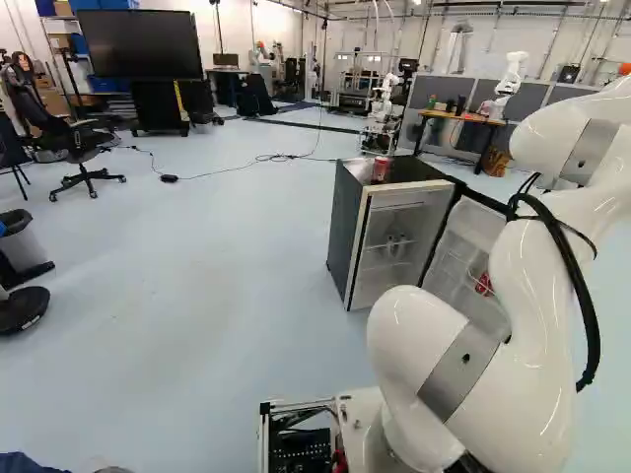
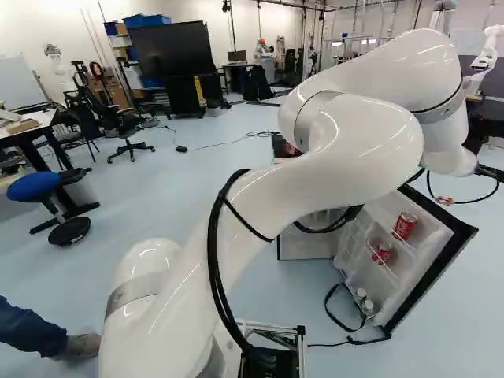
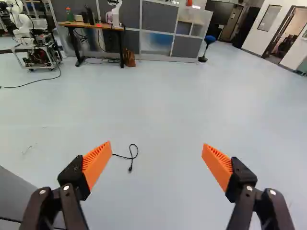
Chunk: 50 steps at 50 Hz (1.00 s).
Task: Grab a drink from the fridge
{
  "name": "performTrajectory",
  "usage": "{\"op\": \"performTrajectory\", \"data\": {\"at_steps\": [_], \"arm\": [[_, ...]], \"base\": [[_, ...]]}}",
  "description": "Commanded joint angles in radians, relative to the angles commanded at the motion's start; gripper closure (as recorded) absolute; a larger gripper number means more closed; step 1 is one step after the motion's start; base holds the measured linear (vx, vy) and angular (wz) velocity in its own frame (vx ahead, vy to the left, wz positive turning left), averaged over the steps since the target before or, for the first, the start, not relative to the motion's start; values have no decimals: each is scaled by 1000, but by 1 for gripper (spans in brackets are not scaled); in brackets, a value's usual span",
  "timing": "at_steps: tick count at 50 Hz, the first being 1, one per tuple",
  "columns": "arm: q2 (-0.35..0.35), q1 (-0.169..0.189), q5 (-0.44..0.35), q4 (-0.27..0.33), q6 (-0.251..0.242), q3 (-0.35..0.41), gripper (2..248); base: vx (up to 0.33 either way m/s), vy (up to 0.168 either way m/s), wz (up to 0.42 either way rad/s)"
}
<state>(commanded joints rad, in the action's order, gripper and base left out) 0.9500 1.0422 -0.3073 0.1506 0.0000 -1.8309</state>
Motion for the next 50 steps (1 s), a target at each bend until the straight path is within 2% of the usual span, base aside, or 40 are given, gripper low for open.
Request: {"op": "performTrajectory", "data": {"at_steps": [15,50], "arm": [[8,0,66,0,0,-2,3],[9,0,354,0,0,-2,3]], "base": [[0,0,0],[0,0,0]]}}
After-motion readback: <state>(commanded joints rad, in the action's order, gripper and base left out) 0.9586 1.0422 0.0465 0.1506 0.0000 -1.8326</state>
